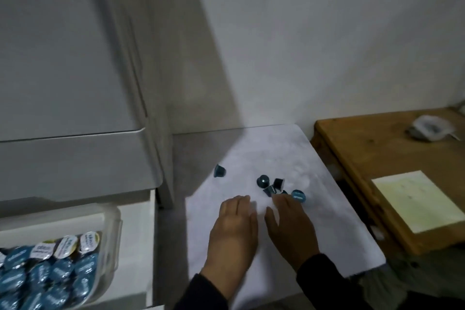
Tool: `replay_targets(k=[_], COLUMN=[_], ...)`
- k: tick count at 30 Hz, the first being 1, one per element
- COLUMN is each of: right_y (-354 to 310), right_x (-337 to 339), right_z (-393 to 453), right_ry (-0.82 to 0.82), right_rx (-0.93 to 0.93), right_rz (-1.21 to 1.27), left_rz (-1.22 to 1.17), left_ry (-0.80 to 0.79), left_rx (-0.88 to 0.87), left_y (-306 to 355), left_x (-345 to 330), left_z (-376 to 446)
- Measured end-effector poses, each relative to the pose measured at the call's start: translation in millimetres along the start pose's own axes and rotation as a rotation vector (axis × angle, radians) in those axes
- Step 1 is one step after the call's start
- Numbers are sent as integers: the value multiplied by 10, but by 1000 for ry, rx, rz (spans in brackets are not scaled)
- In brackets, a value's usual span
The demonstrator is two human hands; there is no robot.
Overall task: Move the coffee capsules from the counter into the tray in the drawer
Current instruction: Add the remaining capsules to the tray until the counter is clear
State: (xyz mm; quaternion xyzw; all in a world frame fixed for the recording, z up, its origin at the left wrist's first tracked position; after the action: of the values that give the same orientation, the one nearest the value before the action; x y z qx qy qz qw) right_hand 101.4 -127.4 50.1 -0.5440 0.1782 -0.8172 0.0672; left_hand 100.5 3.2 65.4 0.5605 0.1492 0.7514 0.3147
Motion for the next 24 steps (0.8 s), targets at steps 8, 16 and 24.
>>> replay_targets(k=[8,16,24], right_y=[917,1046,1004], right_x=[-289,-557,-634], right_z=[353,439,419], right_ry=[-95,-119,-113], right_rx=[-68,-7,23], right_rz=[37,102,182], left_rz=[-95,-112,-196], left_ry=[-121,-72,-38], left_rx=[153,221,249], left_y=[158,-36,-135], left_x=[-980,-1470,-1573], left_z=[381,579,622])
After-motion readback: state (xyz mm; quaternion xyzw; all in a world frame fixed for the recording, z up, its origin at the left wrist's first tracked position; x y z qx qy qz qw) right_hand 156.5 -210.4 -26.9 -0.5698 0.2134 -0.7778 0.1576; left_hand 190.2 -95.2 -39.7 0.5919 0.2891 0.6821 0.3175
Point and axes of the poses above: each hand's wrist, its own z-axis towards the middle knuckle, its own x-axis out of the back of the hand, y = z × x, the point moved 6 cm from there along z, towards the middle knuckle, and after that the axes turned 9 degrees about y, right-handed, at the moved point
